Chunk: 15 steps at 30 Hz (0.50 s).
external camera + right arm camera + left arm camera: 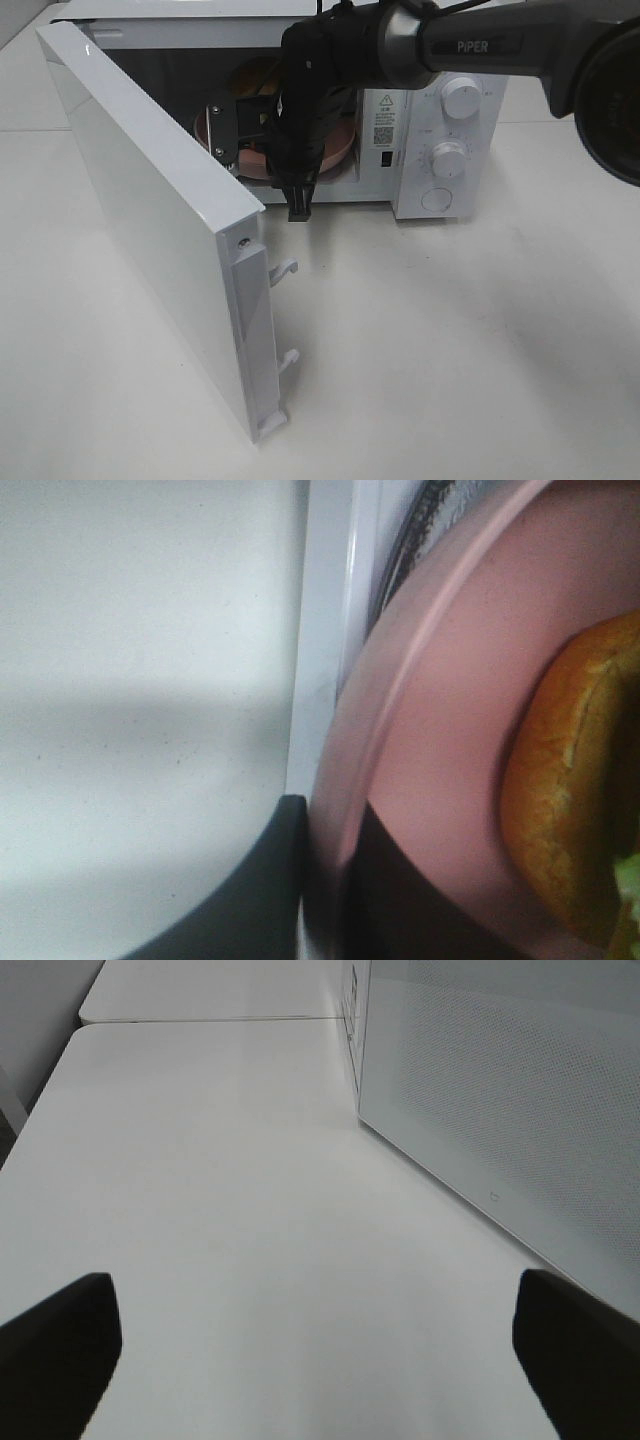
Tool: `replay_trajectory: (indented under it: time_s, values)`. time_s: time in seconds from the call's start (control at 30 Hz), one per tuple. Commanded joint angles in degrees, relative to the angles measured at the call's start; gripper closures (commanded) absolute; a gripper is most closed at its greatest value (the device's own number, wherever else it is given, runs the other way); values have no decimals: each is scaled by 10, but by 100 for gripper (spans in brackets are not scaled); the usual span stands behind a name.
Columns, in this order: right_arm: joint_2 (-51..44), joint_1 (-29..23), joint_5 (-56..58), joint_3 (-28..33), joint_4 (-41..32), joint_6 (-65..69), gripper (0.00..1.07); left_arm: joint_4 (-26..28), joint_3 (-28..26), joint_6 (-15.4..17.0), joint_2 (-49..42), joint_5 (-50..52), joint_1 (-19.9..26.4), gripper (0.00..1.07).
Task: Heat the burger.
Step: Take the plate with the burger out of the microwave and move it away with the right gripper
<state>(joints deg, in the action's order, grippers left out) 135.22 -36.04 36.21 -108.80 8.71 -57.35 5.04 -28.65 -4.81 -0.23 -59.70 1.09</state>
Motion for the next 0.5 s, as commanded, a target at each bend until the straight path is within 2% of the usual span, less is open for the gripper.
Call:
replay_trajectory:
  time_s: [0.03,0.5]
  values:
    - [-9,-2,38,15,-18,-20,107,-1,2,3,-12,2,1,6]
    - [-85,-2,12,101,-15,-97,107,-1,2,3,-12,2,1,6]
